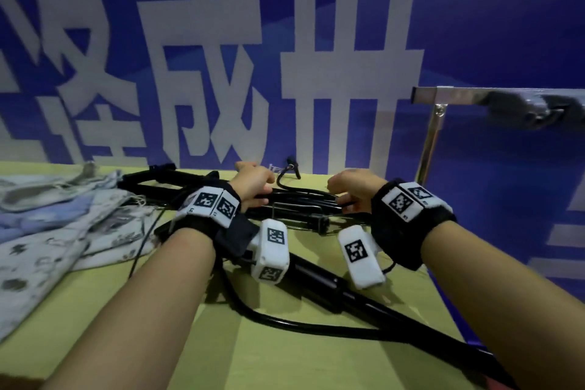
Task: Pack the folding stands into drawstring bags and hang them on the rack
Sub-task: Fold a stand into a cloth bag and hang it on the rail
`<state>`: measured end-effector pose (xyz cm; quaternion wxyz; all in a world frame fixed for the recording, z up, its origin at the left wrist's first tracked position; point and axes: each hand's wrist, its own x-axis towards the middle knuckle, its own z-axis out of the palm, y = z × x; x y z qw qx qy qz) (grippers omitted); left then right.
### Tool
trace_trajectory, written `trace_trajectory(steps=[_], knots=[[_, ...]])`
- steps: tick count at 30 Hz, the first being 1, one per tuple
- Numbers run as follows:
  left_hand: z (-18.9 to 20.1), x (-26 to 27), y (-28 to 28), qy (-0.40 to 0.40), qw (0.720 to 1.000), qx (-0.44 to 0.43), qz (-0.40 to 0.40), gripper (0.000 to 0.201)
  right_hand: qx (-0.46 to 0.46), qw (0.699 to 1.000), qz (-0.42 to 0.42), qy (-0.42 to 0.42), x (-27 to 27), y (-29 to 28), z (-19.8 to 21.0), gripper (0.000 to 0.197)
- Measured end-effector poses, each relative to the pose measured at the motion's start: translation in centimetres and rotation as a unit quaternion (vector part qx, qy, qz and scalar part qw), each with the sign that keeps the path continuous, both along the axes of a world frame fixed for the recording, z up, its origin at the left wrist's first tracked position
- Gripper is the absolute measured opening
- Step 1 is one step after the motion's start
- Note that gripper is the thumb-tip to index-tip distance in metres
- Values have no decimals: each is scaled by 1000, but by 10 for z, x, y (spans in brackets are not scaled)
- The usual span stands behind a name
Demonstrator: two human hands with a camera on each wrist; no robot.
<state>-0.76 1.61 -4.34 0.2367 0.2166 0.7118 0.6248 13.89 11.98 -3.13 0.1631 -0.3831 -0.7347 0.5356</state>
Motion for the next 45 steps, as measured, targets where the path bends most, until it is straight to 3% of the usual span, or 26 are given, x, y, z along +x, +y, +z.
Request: trace_trajectory(steps=[4,7,10,13,15,17,20,24,28,32,35,40,43,45], knots=[[-25,-3,8,-86,996,21,16,44,-107,987,-64,97,-3,2,-12,4],[-42,-6,16,-118,991,45,51,45,-115,980,-84,142,-5,6,-21,20],[-52,-11,20,-136,986,72,68,42,-87,977,-103,165,-5,9,-28,27],[-55,-16,21,-134,986,77,65,42,-53,977,-122,165,-9,12,-31,22],[-56,-19,23,-135,986,71,60,43,-1,977,-134,166,-13,15,-30,11],[-58,-23,25,-138,986,66,65,45,90,967,-170,168,-14,21,-29,20],[-54,-25,23,-163,976,81,116,55,142,959,-214,120,-6,27,-30,15],[-54,-29,16,-211,963,117,124,77,123,976,-179,28,-1,24,-37,8],[-54,-27,5,-225,959,134,112,54,164,972,-169,-9,-4,13,-43,9],[-51,-22,-6,-260,948,150,103,54,186,962,-187,-75,0,10,-45,25],[-48,-16,-14,-282,944,157,71,53,188,967,-148,-85,-3,8,-49,26],[-48,-19,-13,-254,938,207,112,13,177,973,-119,-91,-2,3,-49,25],[-48,-23,-13,-249,942,175,139,9,183,965,-153,-104,-1,3,-46,34],[-49,-22,-14,-243,953,144,111,32,162,968,-159,-109,-1,1,-45,39]])
